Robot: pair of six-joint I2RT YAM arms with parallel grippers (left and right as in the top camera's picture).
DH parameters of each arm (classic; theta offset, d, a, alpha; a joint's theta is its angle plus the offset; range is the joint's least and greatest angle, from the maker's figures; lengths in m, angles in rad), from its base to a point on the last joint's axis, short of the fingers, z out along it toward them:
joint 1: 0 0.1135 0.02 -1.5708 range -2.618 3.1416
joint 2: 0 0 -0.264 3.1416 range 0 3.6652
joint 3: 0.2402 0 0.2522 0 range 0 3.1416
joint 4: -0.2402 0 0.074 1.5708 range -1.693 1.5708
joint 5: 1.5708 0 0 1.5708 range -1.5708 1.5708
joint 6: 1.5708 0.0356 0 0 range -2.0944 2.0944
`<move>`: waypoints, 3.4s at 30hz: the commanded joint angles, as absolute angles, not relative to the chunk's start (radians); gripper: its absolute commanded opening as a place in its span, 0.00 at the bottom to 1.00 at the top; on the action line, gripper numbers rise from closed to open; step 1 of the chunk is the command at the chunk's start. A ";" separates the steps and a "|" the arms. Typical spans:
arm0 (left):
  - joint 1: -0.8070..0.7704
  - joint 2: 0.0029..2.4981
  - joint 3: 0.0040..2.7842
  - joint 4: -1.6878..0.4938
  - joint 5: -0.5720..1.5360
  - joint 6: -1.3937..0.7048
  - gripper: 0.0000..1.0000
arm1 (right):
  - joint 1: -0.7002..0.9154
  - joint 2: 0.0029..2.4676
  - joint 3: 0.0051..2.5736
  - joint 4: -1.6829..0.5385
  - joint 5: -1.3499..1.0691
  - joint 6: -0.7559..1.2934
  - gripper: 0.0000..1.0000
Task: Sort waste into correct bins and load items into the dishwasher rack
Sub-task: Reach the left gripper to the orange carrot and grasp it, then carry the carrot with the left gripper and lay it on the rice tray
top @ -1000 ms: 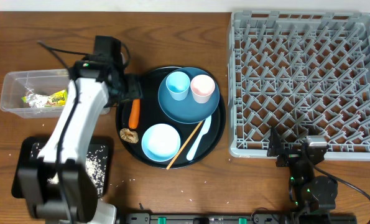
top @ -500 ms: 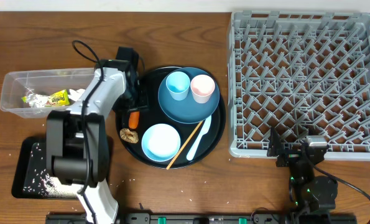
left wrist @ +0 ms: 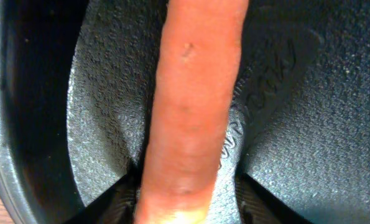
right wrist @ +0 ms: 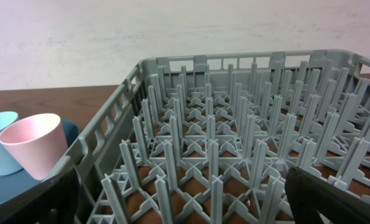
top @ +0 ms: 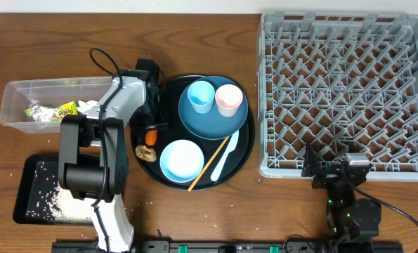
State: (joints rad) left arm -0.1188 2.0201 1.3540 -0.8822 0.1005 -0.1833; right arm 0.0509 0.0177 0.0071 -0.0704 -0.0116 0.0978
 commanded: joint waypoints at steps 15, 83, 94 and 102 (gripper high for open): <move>-0.119 2.001 1.390 -0.897 0.089 -0.176 0.25 | 0.064 0.018 0.006 -0.074 -0.015 0.089 0.99; 0.817 1.555 0.842 -0.761 0.150 -0.454 0.12 | 0.064 0.018 0.006 -0.074 -0.015 0.089 0.99; 0.817 1.555 0.770 -0.566 0.255 -0.529 0.13 | 0.064 0.018 0.006 -0.074 -0.015 0.089 0.99; 0.817 1.568 0.748 -0.434 0.308 -0.578 0.13 | 0.064 0.018 0.006 -0.074 -0.015 0.089 0.99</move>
State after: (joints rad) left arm 0.8207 1.5703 0.7597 -0.4545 0.2714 -0.5472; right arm 0.0509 0.0177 0.0071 -0.0704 -0.0116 0.0978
